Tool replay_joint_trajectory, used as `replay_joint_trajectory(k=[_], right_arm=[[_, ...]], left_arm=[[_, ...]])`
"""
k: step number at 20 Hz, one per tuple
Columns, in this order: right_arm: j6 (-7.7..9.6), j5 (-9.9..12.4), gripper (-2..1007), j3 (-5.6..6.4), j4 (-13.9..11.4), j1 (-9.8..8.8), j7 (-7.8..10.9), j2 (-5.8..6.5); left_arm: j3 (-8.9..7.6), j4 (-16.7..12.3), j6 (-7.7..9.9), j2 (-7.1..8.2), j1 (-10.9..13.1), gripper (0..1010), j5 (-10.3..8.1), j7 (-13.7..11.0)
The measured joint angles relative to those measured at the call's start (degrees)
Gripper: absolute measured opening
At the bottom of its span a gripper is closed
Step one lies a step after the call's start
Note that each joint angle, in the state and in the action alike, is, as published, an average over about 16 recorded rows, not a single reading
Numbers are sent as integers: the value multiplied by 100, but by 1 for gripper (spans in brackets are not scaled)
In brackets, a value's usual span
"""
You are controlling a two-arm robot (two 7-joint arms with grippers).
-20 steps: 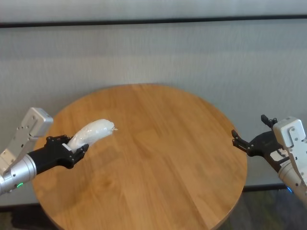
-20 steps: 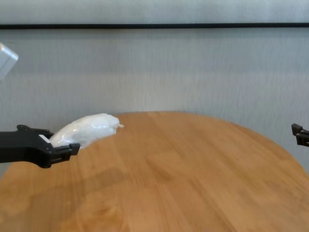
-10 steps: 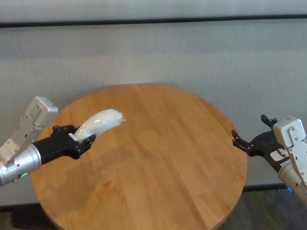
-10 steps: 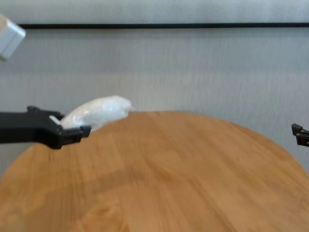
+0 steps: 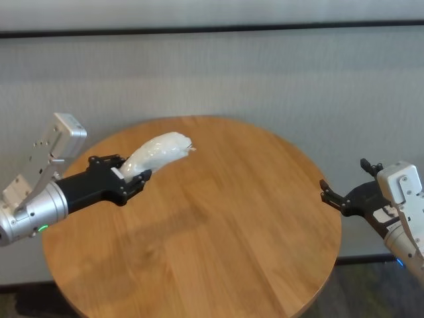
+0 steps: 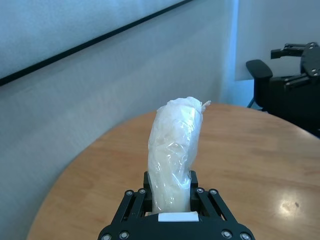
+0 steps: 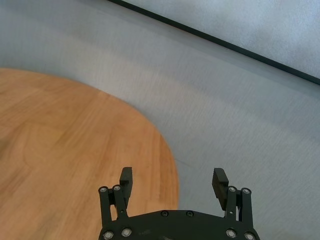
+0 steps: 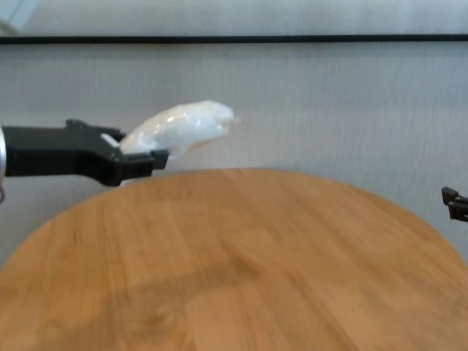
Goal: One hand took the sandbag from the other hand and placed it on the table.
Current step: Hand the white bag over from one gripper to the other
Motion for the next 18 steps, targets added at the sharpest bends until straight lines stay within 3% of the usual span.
replay_joint_trajectory(k=[9, 18], right_arm=[[0, 0, 1006, 0, 0, 0, 0, 0], [0, 0, 1006, 0, 0, 0, 0, 0]], left_arm=[[144, -505, 62, 75, 29, 410, -274, -149], [372, -663, 116, 96, -31, 410, -342, -169]])
